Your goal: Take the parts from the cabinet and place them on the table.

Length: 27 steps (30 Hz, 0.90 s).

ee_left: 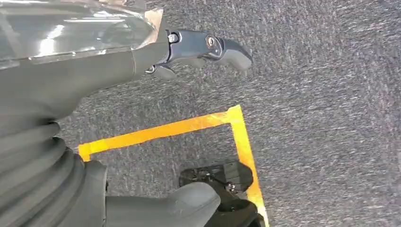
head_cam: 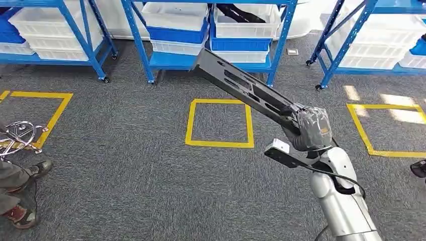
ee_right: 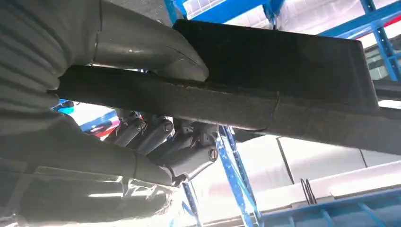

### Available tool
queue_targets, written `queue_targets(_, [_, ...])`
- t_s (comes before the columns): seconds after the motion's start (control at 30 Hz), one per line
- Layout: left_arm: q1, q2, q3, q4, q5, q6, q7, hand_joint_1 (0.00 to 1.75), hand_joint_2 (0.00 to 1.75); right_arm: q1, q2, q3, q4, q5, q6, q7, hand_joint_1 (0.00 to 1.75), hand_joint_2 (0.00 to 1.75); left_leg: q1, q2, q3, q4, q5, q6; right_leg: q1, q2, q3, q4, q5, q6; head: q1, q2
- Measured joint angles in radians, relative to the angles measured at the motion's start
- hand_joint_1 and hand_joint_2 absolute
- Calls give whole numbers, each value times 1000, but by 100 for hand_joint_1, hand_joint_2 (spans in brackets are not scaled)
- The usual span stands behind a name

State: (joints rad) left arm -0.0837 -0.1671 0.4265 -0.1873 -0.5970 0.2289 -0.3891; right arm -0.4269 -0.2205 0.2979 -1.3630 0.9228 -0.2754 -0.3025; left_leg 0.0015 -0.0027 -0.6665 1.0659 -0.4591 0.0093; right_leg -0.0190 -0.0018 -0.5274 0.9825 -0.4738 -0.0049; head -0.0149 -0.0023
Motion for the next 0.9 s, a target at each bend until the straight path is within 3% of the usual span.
queue_targets(0.07, [0,0,0,0,0,-1,0,0,175,0,-1,-1,0,0,0,0,169,175,4,0,-55,157,-95,-10,2,-1,-16,1,12,-8,-2,0])
queue_targets(0.1, [0,0,0,0,0,-3,0,0,175,1,-2,-2,0,0,0,0,169,175,6,0,-74,222,-123,-14,4,-1,-25,2,17,-8,-3,0])
queue_targets(0.13, [1,0,0,0,0,-6,0,0,175,3,-2,-2,0,0,0,0,169,175,9,0,-73,245,-125,-15,4,-1,-33,3,22,-7,-3,0])
queue_targets(0.17, [0,0,0,0,0,-6,0,0,175,5,-2,-2,0,0,0,0,169,175,10,0,-49,219,-108,-15,4,-1,-38,5,27,-5,-3,0])
queue_targets(0.2, [0,0,0,0,0,-6,0,0,175,7,-2,-2,0,0,0,0,169,175,10,0,-4,156,-79,-13,4,0,-43,7,28,-4,-3,0])
queue_targets(0.27, [-1,1,0,0,-2,-6,0,0,175,8,-2,-2,0,0,0,0,169,175,11,-2,111,-20,-20,-4,4,2,-47,12,32,2,-3,0])
queue_targets(0.3, [-3,1,0,0,-2,-7,0,0,175,8,-2,-3,0,0,0,0,169,175,6,-4,133,-62,-35,2,13,1,-53,15,35,8,-3,0])
queue_targets(0.4, [-2,2,0,0,-2,-7,0,0,175,9,-4,-4,-3,0,0,0,169,175,-1,-3,120,-59,-23,17,9,0,-60,13,47,26,-2,0])
queue_targets(0.43, [-2,0,0,0,-2,-7,0,0,175,10,-4,-3,-3,0,0,0,169,175,1,-1,117,-67,-12,28,14,2,-64,12,53,35,-2,0])
queue_targets(0.47, [-4,-2,0,0,-2,-8,0,0,175,10,-7,-4,-3,0,0,0,169,175,8,6,114,-77,1,36,12,2,-80,26,40,36,-3,0])
queue_targets(0.5, [-5,-2,0,0,-2,-8,-1,0,175,10,-8,-5,-4,-1,0,0,169,175,5,3,106,-79,8,41,13,3,-96,59,8,32,0,0])
queue_targets(0.53, [-5,-2,0,0,-2,-8,-1,0,175,10,-10,-6,-4,-1,0,0,169,175,6,4,97,-79,15,49,9,3,-126,135,-41,25,7,0])
queue_targets(0.6, [-4,-2,0,0,-4,-10,-1,0,175,13,-10,-6,-4,-2,0,0,169,175,4,6,81,-78,26,47,9,3,-179,288,-107,24,7,0])
queue_targets(0.63, [-4,-2,0,0,-5,-10,-1,0,175,16,-10,-7,-4,-2,0,0,169,175,3,6,72,-77,33,46,8,3,-186,325,-119,30,7,0])
queue_targets(0.67, [-4,-2,0,0,-5,-10,-1,0,175,19,-11,-7,-4,-3,0,0,169,175,3,6,64,-77,38,44,6,2,-167,309,-112,37,7,0])
queue_targets(0.7, [-4,-2,0,0,-6,-10,-1,0,175,19,-11,-7,-4,-4,1,0,169,175,4,6,59,-76,43,42,6,2,-125,251,-93,45,7,0])
queue_targets(0.77, [-4,-4,0,0,-9,-12,-1,0,175,18,-11,-8,-6,-5,1,0,169,175,5,6,52,-74,51,32,-2,0,-2,52,-37,61,7,0])
queue_targets(0.8, [-4,-3,0,0,-9,-13,-1,0,175,16,-11,-9,-6,-6,1,0,169,175,-2,5,46,-69,55,26,-1,-1,18,-1,-42,54,8,0])
queue_targets(0.83, [-5,-3,0,0,-9,-13,-1,0,175,17,-10,-9,-7,-6,1,-1,169,175,-3,5,43,-66,58,22,7,4,19,-1,-31,43,4,0])
queue_targets(0.9, [-4,-3,0,0,-9,-14,-1,0,175,19,-11,-10,-8,-6,1,-1,169,175,-2,5,38,-68,68,11,10,4,10,10,-24,31,5,0])
